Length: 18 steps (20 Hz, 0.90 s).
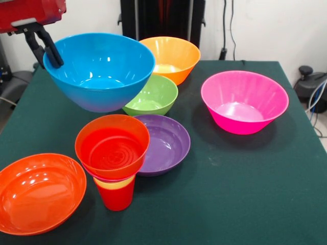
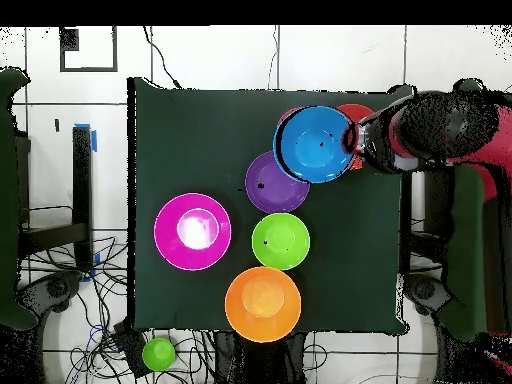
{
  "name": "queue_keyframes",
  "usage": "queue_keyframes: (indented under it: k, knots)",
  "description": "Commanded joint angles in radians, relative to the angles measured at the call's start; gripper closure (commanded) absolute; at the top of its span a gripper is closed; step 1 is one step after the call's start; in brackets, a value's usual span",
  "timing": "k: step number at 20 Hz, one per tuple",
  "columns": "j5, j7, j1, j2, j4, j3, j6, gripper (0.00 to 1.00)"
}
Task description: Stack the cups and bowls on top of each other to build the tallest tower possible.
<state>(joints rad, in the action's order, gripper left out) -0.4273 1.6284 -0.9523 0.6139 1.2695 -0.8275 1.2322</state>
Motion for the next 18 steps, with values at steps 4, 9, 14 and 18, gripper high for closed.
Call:
queue_keyframes:
  k: [4,9,14,18]
  knots:
    - [-0.016,-0.243,0.006,-0.036,0.034,-0.042,-0.086,1.00]
    - [-0.017,-0.247,-0.002,-0.040,0.045,-0.049,-0.110,1.00]
    - [-0.020,-0.246,-0.004,-0.042,0.048,-0.048,-0.119,1.00]
    - [-0.024,-0.242,-0.001,-0.047,0.048,-0.046,-0.124,1.00]
